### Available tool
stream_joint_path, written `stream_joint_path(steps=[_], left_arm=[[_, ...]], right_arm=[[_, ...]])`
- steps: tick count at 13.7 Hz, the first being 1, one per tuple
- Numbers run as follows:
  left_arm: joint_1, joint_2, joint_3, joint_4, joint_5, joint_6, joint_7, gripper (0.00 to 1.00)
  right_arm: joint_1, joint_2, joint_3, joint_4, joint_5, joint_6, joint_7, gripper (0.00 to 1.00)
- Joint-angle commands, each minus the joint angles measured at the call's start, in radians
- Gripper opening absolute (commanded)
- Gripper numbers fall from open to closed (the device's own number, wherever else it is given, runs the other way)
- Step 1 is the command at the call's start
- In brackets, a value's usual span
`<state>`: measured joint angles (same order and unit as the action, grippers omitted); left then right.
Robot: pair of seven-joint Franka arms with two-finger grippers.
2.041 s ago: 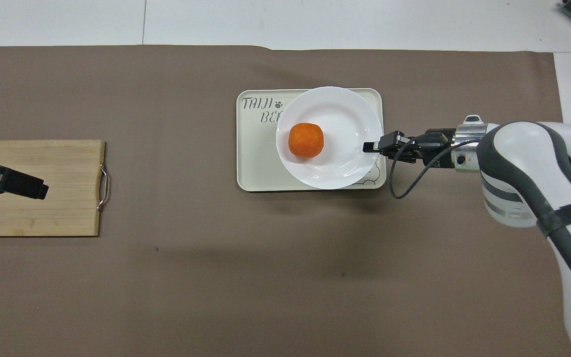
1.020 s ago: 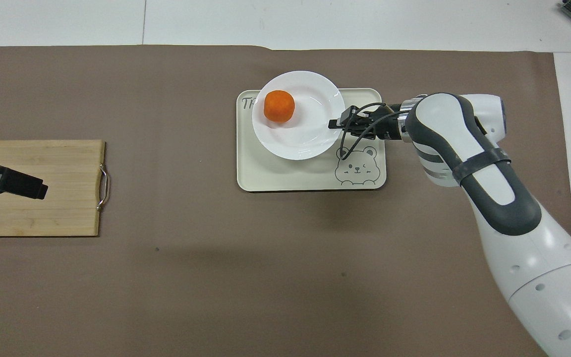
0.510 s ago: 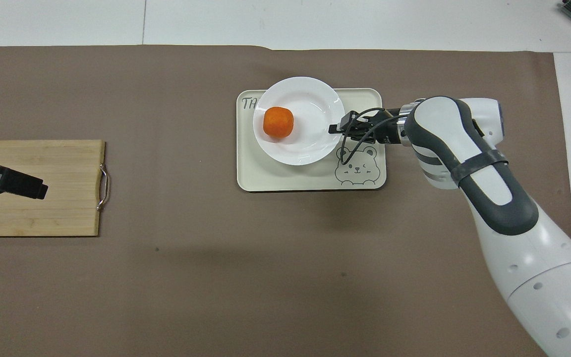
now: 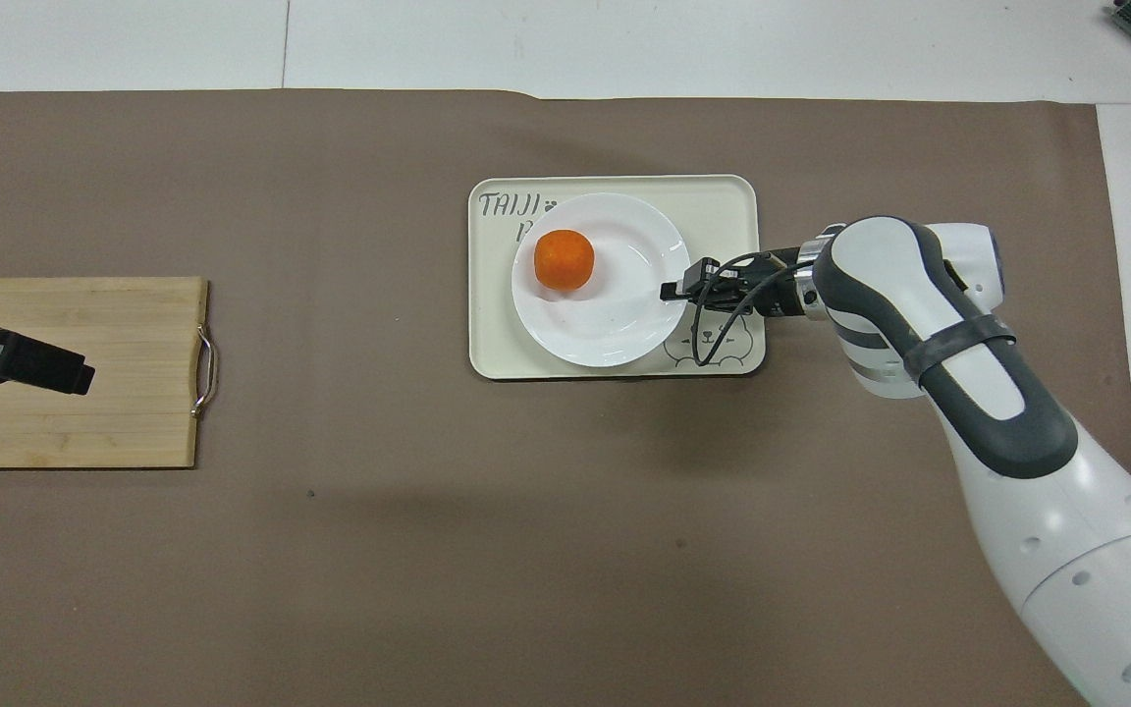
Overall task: Place orange and plate with both arms
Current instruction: 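Adjust the plate to the tray center and release it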
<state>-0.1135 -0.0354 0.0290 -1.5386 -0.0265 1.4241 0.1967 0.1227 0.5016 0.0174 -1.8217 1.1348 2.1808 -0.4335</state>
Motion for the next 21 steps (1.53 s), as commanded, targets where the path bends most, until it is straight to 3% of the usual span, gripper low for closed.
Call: stream_joint_path(steps=[1, 2, 3, 4, 5, 9, 13, 21], left_arm=[[0.000, -0.001, 0.002, 0.005, -0.007, 0.002, -0.005, 1.00], [0.000, -0.003, 0.002, 0.005, -0.007, 0.002, -0.005, 1.00], [0.000, -0.003, 0.002, 0.005, -0.007, 0.002, -0.005, 1.00], [0.000, -0.003, 0.002, 0.005, -0.007, 0.002, -0.005, 1.00], [0.000, -0.003, 0.002, 0.005, -0.007, 0.002, -0.005, 1.00], [0.000, -0.003, 0.002, 0.005, -0.007, 0.002, -0.005, 1.00], [0.000, -0.003, 0.002, 0.005, -0.007, 0.002, -0.005, 1.00], [0.000, -0.003, 0.002, 0.005, -0.007, 0.002, -0.005, 1.00]], right_arm=[[-0.006, -0.031, 0.010, -0.036, 0.000, 0.014, -0.011, 0.00], [-0.005, -0.028, 0.010, -0.030, 0.000, 0.025, -0.005, 0.04], [-0.003, -0.025, 0.010, -0.022, 0.000, 0.030, -0.002, 0.35], [-0.005, -0.023, 0.010, -0.018, -0.001, 0.030, 0.002, 0.75], [-0.008, -0.022, 0.010, -0.005, -0.006, 0.031, 0.004, 1.00], [-0.017, -0.026, 0.000, 0.021, -0.033, 0.031, 0.030, 1.00], [-0.026, -0.035, -0.016, 0.057, -0.151, 0.030, 0.074, 1.00], [-0.012, -0.150, -0.028, 0.090, -0.688, 0.011, 0.473, 1.00]])
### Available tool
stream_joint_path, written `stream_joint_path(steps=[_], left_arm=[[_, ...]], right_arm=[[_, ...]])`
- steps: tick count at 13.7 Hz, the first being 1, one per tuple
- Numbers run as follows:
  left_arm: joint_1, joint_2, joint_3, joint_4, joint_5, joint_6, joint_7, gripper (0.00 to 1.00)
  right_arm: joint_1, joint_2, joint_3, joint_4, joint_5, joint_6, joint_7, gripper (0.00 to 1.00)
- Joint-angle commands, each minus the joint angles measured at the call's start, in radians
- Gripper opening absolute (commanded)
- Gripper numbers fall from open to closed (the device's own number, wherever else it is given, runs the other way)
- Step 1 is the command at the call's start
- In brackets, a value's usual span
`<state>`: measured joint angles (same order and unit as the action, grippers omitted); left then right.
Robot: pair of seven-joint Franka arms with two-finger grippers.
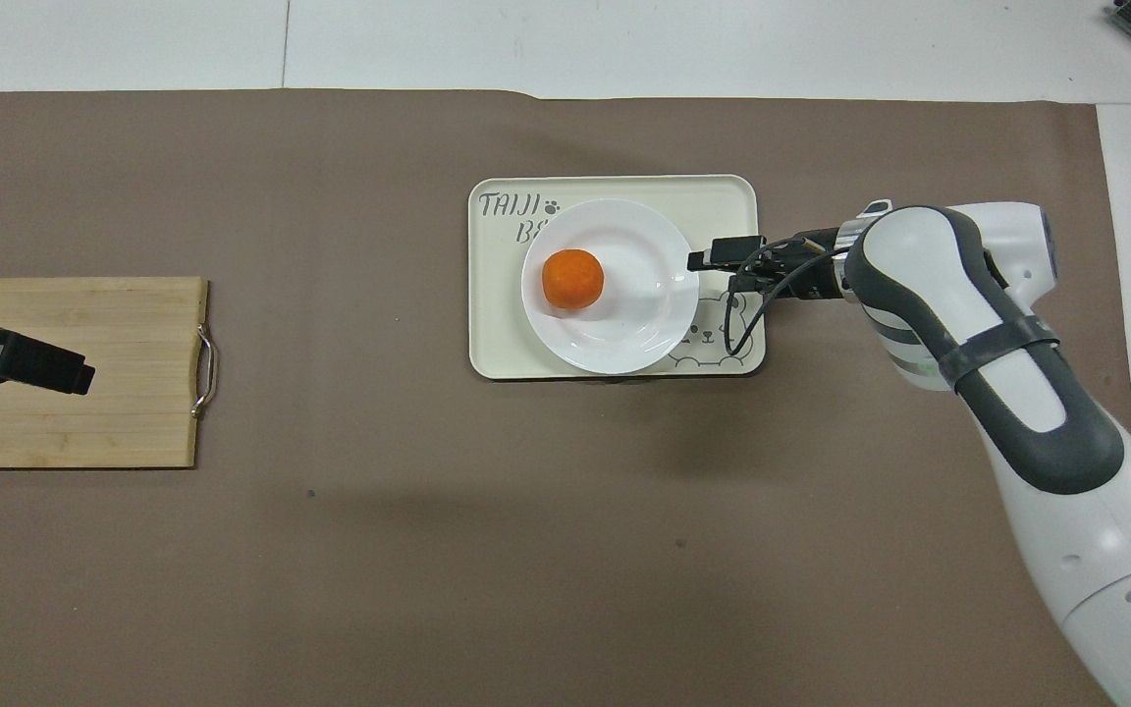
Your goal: Place orange and plate with both arms
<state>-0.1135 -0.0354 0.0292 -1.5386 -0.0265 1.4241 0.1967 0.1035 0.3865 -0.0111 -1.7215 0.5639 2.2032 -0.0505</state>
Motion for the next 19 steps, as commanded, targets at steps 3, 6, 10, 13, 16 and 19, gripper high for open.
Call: stream_joint_path(steps=[3, 6, 10, 13, 16, 19], left_arm=[[0.000, -0.003, 0.005, 0.005, -0.007, 0.002, -0.005, 1.00], [0.000, -0.003, 0.001, 0.005, -0.007, 0.002, -0.005, 1.00], [0.000, -0.003, 0.001, 0.005, -0.007, 0.002, -0.005, 1.00], [0.000, -0.003, 0.001, 0.005, -0.007, 0.002, -0.005, 1.00], [0.000, -0.003, 0.001, 0.005, -0.007, 0.002, -0.005, 1.00], [0.000, -0.003, 0.005, 0.005, -0.007, 0.002, -0.005, 1.00]], right_arm=[[0.008, -0.093, 0.003, -0.009, -0.312, -0.107, 0.190, 1.00], [-0.010, -0.170, 0.000, -0.010, -0.377, -0.268, 0.199, 1.00], [-0.057, -0.253, 0.002, -0.010, -0.438, -0.431, 0.198, 1.00], [-0.074, -0.304, 0.002, -0.018, -0.492, -0.558, 0.193, 1.00], [-0.102, -0.342, 0.003, -0.032, -0.501, -0.617, 0.189, 1.00], [-0.137, -0.397, 0.003, -0.062, -0.535, -0.620, 0.158, 1.00]])
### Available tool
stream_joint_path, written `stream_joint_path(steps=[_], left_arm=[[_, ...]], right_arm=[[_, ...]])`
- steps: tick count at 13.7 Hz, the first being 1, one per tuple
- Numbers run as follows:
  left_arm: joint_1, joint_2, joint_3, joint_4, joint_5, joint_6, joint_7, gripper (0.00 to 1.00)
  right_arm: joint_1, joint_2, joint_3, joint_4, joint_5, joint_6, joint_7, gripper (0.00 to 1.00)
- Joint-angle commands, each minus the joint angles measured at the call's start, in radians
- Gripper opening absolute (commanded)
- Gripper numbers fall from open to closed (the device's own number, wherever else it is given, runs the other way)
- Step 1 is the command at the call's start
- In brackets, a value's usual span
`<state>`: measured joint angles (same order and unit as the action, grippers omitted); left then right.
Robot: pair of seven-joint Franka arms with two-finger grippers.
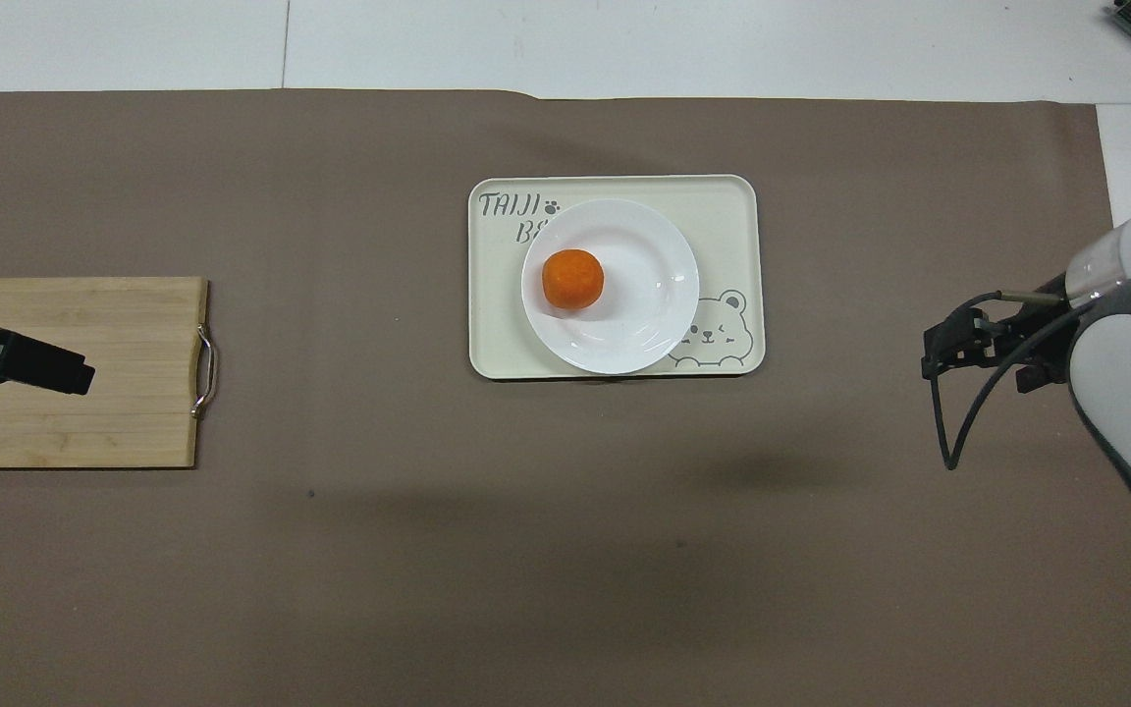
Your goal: Place orange and plate with both arms
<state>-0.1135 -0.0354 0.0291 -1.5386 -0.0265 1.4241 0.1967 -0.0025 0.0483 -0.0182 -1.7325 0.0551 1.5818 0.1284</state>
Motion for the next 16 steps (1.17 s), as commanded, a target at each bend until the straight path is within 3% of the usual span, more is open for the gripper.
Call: stream_joint_path(steps=[1, 7, 12, 16], left_arm=[[0.000, -0.003, 0.002, 0.005, -0.007, 0.002, -0.005, 1.00], [0.000, -0.003, 0.002, 0.005, -0.007, 0.002, -0.005, 1.00], [0.000, -0.003, 0.002, 0.005, -0.007, 0.002, -0.005, 1.00], [0.000, -0.003, 0.002, 0.005, -0.007, 0.002, -0.005, 1.00]], right_arm=[[-0.056, -0.079, 0.011, -0.064, -0.026, 0.007, -0.050, 1.00], [-0.070, -0.149, 0.012, -0.029, -0.064, 0.010, -0.084, 1.00], [-0.065, -0.150, 0.020, 0.086, -0.063, -0.005, -0.084, 1.00], [-0.067, -0.140, 0.012, 0.191, -0.061, -0.163, -0.084, 1.00]])
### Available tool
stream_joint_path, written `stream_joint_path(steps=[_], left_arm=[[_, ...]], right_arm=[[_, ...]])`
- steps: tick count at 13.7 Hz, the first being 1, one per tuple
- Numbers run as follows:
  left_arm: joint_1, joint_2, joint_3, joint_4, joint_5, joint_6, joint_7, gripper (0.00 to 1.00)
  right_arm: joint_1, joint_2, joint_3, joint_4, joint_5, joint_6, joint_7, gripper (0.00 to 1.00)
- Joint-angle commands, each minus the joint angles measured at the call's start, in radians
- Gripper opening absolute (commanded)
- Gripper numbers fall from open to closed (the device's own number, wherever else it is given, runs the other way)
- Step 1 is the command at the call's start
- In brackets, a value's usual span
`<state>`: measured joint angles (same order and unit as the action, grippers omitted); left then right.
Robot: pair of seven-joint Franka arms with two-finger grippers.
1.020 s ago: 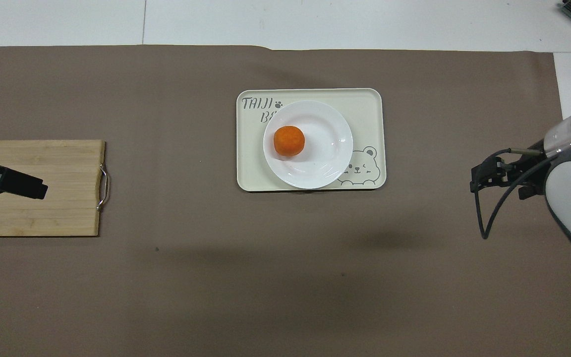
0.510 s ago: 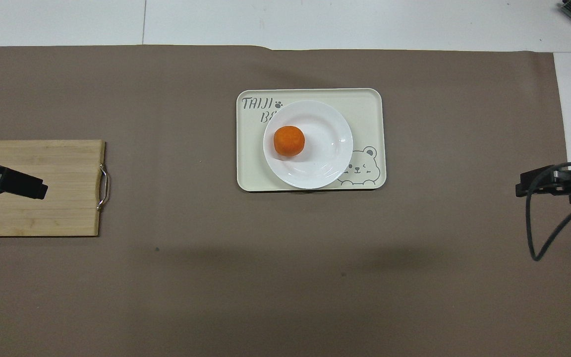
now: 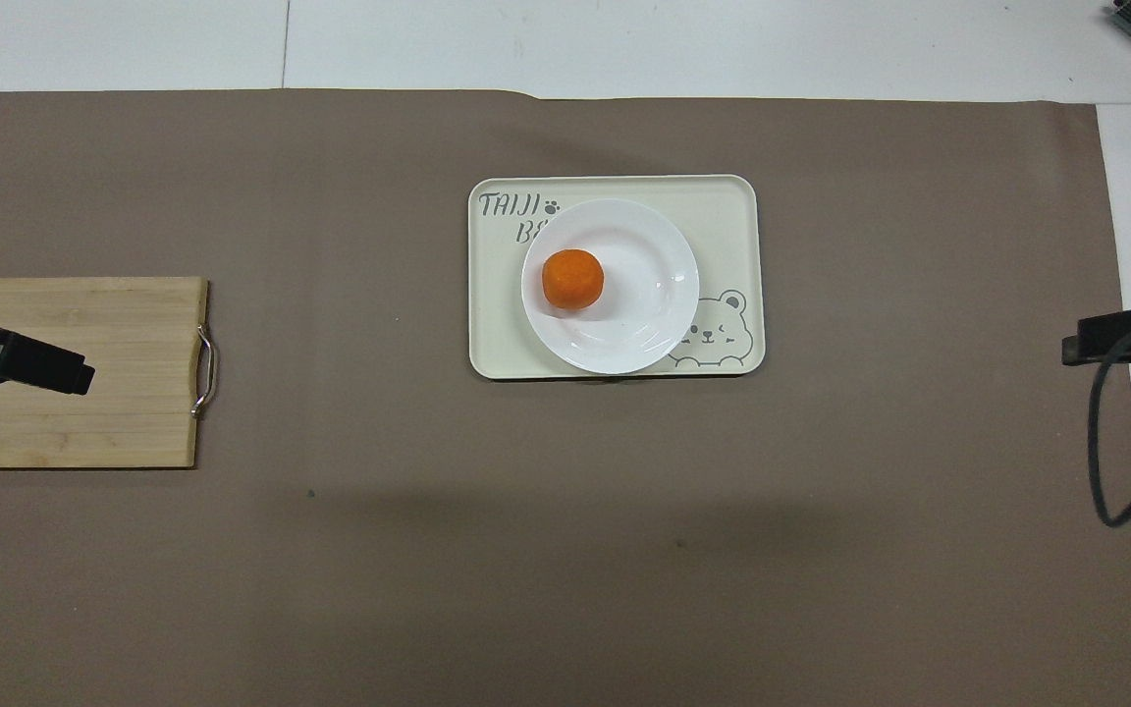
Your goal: Place orange and plate with both arms
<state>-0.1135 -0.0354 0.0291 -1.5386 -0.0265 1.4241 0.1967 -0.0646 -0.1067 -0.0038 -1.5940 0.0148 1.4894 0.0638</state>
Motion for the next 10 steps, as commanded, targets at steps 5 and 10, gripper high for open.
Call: stream_joint_path(steps=[5, 10], left_arm=[[0.000, -0.003, 0.002, 0.005, -0.007, 0.002, -0.005, 1.00], [0.000, -0.003, 0.002, 0.005, -0.007, 0.002, -0.005, 1.00]], right_arm=[[-0.003, -0.034, -0.002, -0.030, -0.024, 0.009, -0.044, 1.00], [-0.001, -0.025, 0.010, -0.034, -0.056, 0.028, -0.088, 1.00]])
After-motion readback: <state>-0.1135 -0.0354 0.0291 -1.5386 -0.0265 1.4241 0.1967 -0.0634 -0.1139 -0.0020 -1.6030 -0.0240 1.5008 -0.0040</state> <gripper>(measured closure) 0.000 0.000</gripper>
